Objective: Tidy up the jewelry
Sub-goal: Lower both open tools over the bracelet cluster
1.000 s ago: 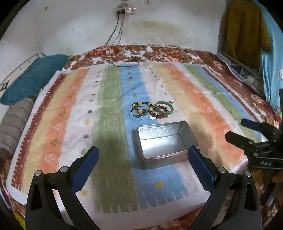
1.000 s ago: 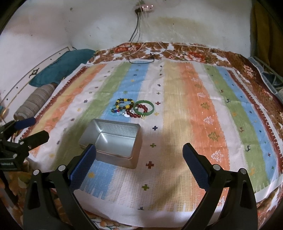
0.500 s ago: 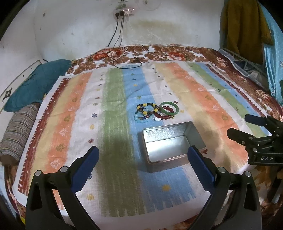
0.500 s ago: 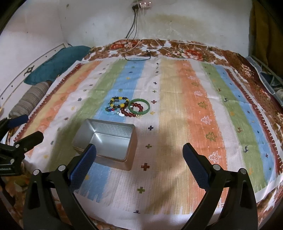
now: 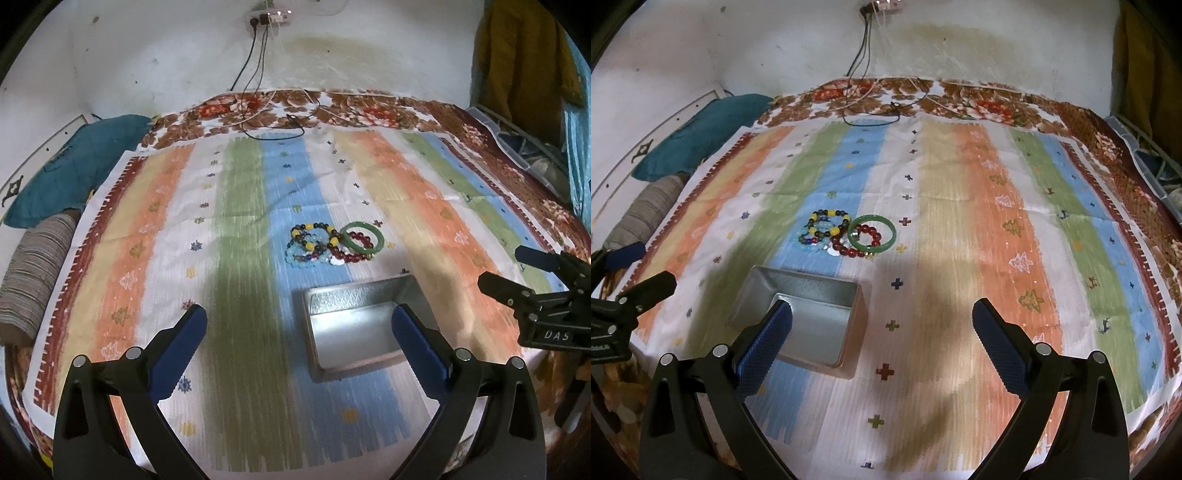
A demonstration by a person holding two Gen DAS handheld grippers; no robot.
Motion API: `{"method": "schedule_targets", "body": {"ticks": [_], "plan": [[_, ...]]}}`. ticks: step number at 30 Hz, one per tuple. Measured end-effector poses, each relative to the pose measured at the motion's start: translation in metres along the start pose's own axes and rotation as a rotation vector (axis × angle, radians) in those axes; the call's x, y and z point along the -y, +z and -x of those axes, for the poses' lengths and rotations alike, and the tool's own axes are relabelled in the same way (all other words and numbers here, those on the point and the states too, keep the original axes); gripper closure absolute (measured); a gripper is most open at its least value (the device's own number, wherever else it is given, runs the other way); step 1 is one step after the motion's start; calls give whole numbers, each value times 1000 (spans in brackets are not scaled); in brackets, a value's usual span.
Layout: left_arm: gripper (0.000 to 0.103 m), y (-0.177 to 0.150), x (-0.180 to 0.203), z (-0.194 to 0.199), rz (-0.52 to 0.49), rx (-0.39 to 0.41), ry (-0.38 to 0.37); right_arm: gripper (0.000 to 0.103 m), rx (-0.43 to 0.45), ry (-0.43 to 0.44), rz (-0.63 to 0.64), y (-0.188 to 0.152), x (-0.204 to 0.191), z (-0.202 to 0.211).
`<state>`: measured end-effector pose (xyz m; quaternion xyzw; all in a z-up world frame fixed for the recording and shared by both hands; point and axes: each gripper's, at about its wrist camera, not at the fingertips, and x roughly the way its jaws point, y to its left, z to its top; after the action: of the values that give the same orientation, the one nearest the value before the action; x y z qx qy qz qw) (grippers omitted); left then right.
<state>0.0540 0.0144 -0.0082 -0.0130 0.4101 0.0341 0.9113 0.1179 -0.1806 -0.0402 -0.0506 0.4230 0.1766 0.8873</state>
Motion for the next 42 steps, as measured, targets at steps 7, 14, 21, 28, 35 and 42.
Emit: {"method": "schedule_targets", "body": {"ticks": [7,14,21,28,35,42], "plan": [[6,11,1,-12,-13,-12,27,4,-2,-1,13,8,-2,-6],[6,26,-9,-29,46,-40,11,4,-22,3,-3,19,2,-18],[6,41,-17,-50,82,-70,15,4,-33,-2,-13,30,4,-31],[6,54,-21,-73,90,-99,30,4,-48,-8,-3,40,5,-46],[6,60,-28,-99,114,-142,37,4,-80,-23,5,48,4,-68],[6,63,-28,-120,100,-170,51,4,-126,8,-17,52,7,-88]]}}
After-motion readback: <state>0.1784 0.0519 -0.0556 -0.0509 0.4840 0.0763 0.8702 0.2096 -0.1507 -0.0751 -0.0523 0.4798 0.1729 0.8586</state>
